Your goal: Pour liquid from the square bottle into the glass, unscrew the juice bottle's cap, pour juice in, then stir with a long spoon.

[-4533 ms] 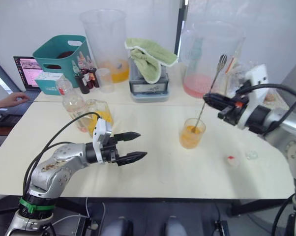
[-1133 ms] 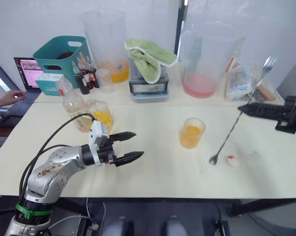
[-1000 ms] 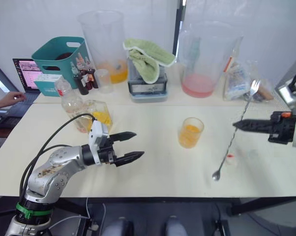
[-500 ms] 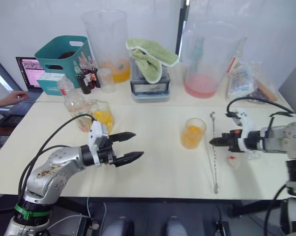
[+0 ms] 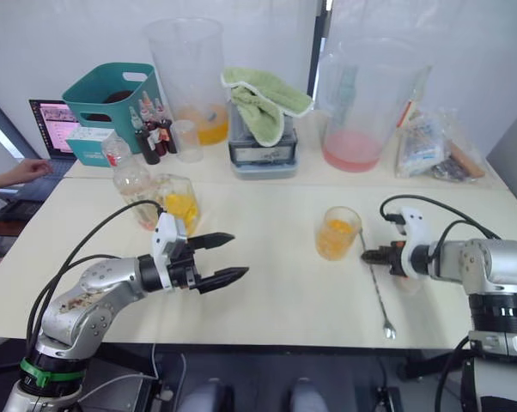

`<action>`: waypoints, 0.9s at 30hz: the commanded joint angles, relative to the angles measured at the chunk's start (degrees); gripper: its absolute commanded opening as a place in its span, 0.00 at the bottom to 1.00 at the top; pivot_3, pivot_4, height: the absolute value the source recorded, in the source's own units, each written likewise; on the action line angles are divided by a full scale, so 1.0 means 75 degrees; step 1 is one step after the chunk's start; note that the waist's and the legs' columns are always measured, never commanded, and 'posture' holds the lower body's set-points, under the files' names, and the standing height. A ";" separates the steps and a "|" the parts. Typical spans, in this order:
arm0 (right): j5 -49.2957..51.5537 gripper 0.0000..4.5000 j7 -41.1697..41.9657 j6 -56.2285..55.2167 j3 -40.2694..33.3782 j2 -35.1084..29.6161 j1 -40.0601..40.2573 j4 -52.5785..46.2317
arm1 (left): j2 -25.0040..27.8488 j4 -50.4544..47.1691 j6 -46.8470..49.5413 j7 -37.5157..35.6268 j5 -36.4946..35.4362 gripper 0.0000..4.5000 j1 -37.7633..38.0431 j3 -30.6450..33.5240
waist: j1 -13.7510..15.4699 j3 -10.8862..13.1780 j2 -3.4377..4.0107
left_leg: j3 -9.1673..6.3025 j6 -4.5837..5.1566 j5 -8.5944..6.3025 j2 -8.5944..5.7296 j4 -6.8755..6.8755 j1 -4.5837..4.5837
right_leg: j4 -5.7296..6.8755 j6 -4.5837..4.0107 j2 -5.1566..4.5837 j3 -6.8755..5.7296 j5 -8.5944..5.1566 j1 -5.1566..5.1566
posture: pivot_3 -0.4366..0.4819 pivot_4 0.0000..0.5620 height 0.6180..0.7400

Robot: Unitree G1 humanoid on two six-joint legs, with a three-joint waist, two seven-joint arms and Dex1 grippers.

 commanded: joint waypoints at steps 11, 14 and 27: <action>0.0637 0.99 0.2797 -0.2237 -0.3336 -0.1472 0.2922 -0.3632 | 0.0885 -0.0522 -0.0295 -0.0193 -0.0366 1.00 0.1294 0.1406 | -0.0055 -0.0003 0.0005 | 0.0001 0.0008 -0.0006 0.0012 -0.0016 0.0008 | -0.0008 0.0000 0.0004 -0.0008 -0.0001 0.0000 | 0.48 0.27 0.94; 0.0385 0.99 0.3228 -0.3137 -0.3883 -0.1207 0.3869 -0.3680 | 0.0965 -0.0521 -0.0621 -0.0194 -0.0268 1.00 0.1872 0.1822 | -0.0048 -0.0004 0.0003 | 0.0007 0.0008 -0.0006 0.0013 -0.0018 0.0039 | -0.0011 0.0000 0.0005 -0.0008 -0.0002 0.0029 | 0.48 0.27 0.94; -0.1665 0.99 0.3833 -0.8543 -0.3880 0.0031 0.5099 -0.0185 | 0.1009 0.1336 -0.2526 -0.0299 0.0483 1.00 0.3392 0.3497 | -0.0059 -0.0004 0.0007 | 0.0038 0.0004 -0.0006 0.0019 -0.0029 0.0133 | -0.0069 -0.0009 0.0003 0.0000 -0.0030 0.0133 | 0.48 0.27 0.94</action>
